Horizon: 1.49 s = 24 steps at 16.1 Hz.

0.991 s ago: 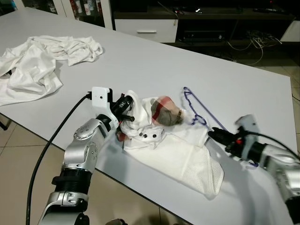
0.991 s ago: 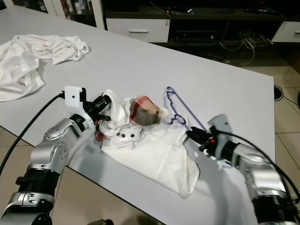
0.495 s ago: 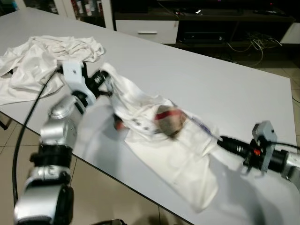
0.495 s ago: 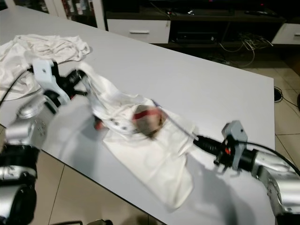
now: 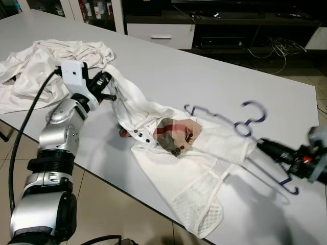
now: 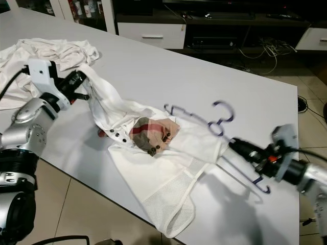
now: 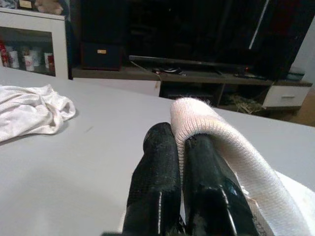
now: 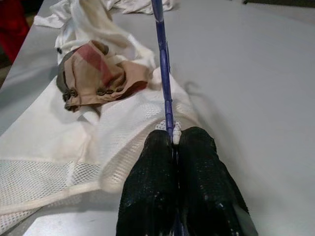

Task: Hang hanger

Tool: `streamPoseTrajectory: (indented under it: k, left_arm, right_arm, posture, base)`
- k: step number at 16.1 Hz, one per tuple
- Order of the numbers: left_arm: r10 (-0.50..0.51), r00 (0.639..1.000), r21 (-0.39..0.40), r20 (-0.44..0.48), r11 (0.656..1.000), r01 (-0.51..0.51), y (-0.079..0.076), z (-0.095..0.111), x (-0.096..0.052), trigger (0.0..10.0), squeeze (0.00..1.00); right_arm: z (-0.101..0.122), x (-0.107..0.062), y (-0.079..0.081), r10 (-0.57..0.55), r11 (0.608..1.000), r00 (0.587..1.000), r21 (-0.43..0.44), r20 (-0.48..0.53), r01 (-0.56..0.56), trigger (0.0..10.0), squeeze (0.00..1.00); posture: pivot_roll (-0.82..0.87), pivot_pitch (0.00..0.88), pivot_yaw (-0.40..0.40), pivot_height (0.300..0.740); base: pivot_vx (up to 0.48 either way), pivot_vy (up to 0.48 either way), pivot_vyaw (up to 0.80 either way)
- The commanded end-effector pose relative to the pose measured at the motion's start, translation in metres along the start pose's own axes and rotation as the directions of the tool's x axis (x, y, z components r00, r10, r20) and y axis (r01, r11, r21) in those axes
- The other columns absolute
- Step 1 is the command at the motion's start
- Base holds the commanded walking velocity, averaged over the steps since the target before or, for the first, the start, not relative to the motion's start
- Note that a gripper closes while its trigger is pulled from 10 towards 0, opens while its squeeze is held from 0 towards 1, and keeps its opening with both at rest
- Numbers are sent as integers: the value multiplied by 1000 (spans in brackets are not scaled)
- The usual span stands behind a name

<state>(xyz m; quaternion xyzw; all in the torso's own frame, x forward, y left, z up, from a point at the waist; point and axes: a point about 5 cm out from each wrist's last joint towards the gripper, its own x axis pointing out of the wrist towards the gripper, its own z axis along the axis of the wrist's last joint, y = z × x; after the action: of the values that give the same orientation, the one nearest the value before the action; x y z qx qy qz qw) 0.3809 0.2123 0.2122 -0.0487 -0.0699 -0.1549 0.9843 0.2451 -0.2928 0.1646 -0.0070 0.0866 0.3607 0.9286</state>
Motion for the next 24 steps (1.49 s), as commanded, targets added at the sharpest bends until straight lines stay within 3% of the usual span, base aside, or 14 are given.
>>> streamPoseTrajectory:
  k: [1, 4, 8, 9, 10, 14, 16, 19, 21, 23, 24]
  left_arm:
    - [3, 1000, -4, 2, 1000, -3, 0, -3, -2, 10000, 0]
    - [19, 1000, -17, 4, 1000, -18, 3, -7, -5, 10000, 0]
    - [39, 999, -10, 6, 999, -39, 9, -7, -8, 10000, 0]
    - [41, 999, -9, 7, 999, -41, 9, -7, -8, 10000, 0]
    - [38, 999, -11, 11, 999, -38, 7, -7, -7, 10000, 0]
    - [29, 1000, -29, 11, 999, -28, 0, -13, -6, 10000, 0]
    - [31, 999, -30, 11, 999, -31, 1, -13, -6, 10000, 0]
    - [37, 999, -26, 20, 999, -37, 3, -10, -6, 10000, 0]
    - [43, 999, -36, 28, 998, -42, 2, -12, -8, 10000, 0]
    - [52, 998, -46, 25, 998, -51, 1, -16, -10, 10000, 0]
    - [60, 998, -53, 20, 997, -58, 1, -19, -12, 10000, 0]
  right_arm:
    - [8, -7, -6, -35, 999, 999, -2, 33, 35, 0, 0]
    - [11, -11, -8, -42, 999, 998, 5, 37, 42, 0, 0]
    - [19, -24, -26, -165, 986, 985, -19, 54, 167, 0, 0]
    - [23, -24, -33, -225, 974, 969, 11, 101, 225, 0, 0]
    - [30, -19, -33, -238, 970, 948, 109, 211, 219, 0, 0]
    - [21, 11, -4, -113, 977, 943, 209, 314, 47, 0, 0]
    - [28, 17, 5, -77, 982, 928, 188, 365, 8, 0, 0]
    - [45, 17, 11, -50, 969, 889, 237, 454, -66, 314, 0]
    - [32, 26, 42, 97, 961, 914, 201, 395, -189, 0, 0]
    - [22, 29, 60, 155, 947, 918, 211, 364, -243, 0, 0]
    - [15, 32, 69, 185, 954, 933, 172, 308, -246, 0, 0]
  posture:
    - [-29, 56, -10, 740]
    - [-27, 55, -14, 740]
    - [-29, 54, -20, 740]
    - [-30, 53, -21, 740]
    - [-31, 53, -26, 740]
    - [-33, 50, -36, 740]
    - [-29, 47, -39, 740]
    - [-23, 42, -49, 740]
    - [-18, 39, -60, 740]
    - [-17, 40, -66, 740]
    - [-18, 41, -66, 740]
  base:
    - [0, 0, 0]
    - [0, 0, 0]
    - [0, 0, 0]
    - [0, 0, 0]
    - [0, 0, 0]
    - [0, 0, 0]
    - [0, 0, 0]
    - [0, 0, 0]
    - [0, 0, 0]
    - [0, 0, 0]
    - [0, 0, 0]
